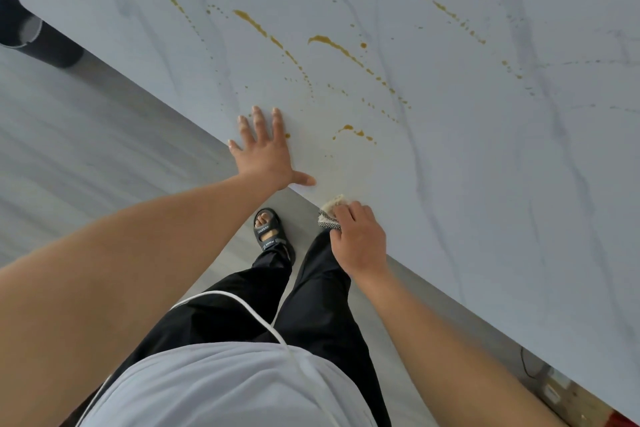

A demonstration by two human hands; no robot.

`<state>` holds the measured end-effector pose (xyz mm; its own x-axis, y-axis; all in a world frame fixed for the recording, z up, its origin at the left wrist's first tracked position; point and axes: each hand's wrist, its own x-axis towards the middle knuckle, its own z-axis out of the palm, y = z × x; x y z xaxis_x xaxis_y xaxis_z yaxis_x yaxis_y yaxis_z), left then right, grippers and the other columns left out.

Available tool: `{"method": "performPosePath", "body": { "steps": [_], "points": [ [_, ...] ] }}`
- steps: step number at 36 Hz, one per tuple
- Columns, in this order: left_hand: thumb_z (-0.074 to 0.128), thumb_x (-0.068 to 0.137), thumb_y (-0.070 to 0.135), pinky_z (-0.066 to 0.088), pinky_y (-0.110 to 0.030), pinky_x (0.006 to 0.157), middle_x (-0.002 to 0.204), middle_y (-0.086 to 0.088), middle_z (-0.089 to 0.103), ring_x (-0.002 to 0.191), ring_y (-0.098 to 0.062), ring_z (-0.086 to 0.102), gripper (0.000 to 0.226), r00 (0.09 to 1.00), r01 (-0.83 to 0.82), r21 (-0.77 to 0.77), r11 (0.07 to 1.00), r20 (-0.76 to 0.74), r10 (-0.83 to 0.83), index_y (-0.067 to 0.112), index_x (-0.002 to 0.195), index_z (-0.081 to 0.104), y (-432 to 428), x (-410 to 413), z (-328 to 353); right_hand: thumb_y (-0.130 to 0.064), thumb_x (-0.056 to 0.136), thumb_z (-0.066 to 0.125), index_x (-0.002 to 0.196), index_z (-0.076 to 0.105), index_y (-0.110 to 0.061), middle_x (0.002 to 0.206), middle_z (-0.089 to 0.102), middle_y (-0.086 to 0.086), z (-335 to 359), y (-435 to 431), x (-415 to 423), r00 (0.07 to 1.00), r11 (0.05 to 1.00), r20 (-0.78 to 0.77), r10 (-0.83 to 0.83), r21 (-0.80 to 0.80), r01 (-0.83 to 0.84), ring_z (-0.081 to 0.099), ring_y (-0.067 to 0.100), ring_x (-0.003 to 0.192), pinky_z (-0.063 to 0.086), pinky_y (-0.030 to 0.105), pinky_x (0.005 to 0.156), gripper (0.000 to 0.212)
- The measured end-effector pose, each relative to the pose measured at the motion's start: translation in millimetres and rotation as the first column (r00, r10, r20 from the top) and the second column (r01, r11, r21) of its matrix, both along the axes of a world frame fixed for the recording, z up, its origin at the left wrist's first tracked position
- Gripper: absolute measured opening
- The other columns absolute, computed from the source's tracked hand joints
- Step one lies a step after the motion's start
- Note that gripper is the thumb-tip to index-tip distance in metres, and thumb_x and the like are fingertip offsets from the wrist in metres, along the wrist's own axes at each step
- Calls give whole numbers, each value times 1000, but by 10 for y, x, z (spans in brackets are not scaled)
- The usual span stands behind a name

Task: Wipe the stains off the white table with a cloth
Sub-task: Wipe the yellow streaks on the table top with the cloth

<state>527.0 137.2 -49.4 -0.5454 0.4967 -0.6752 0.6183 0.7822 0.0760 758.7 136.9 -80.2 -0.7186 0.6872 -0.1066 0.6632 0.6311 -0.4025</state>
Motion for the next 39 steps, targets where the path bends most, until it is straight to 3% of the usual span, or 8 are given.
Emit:
{"method": "performPosePath", "body": {
  "steps": [5,8,11,15,20,25,32,39],
  "points": [
    [81,54,82,5,-67,122,166,-10,-29,153,-39,-23,158,1000,23,14,1000,10,-24,26,158,-24,-41,-4,20,-12,72,62,106,57,-23,96,56,0,40,-171,-70,997,997,66,-33,-61,37,51,25,83,44,31,51,35],
    [78,61,81,4,-64,123,167,-10,-27,154,-39,-22,150,998,56,24,998,12,-56,26,160,-21,-89,-12,32,-12,78,55,102,60,-29,99,56,-8,107,-236,-148,995,959,88,-55,-274,78,52,20,89,50,33,63,29],
    [78,73,71,7,-57,126,169,-8,-20,156,-35,-16,136,996,84,75,994,31,-87,25,162,-13,-203,-111,60,-7,85,54,89,59,-29,91,58,-15,290,-264,-317,930,647,129,-345,-685,335,55,10,84,44,26,75,23],
    [77,78,66,10,-50,128,170,-8,-10,157,-33,-8,127,998,57,137,989,10,-59,20,163,-6,-340,-365,119,1,84,59,90,69,-12,81,65,-3,532,-216,-464,703,142,204,-681,-905,400,57,15,73,45,28,68,18],
    [75,68,79,4,-55,127,170,-8,-17,156,-34,-16,141,998,51,86,995,-46,-47,23,161,-16,-308,-728,231,5,81,59,83,69,-16,87,68,6,702,40,-498,492,-77,226,-841,-949,305,62,24,82,49,40,77,23],
    [80,57,81,1,-62,124,168,-5,-27,154,-34,-25,156,997,75,6,997,-7,-75,26,159,-24,-123,-936,305,6,87,56,84,63,-15,77,66,2,787,601,-423,379,-38,186,-907,-930,365,63,15,64,48,27,60,22],
    [93,57,61,11,-69,121,163,-9,-37,152,-39,-28,164,996,69,-121,990,63,-61,26,154,-34,-15,-961,204,-1,84,62,81,64,-19,84,65,5,706,1762,-270,358,142,84,-930,-816,560,60,24,80,45,32,71,18],
    [94,60,56,9,-67,122,163,-10,-37,151,-40,-28,160,997,41,-109,993,68,-33,25,156,-30,-8,-947,200,-25,95,62,97,56,-12,68,59,-4,607,2716,-433,665,585,-48,-746,-525,618,57,-6,57,41,24,61,15]
  ]
}}
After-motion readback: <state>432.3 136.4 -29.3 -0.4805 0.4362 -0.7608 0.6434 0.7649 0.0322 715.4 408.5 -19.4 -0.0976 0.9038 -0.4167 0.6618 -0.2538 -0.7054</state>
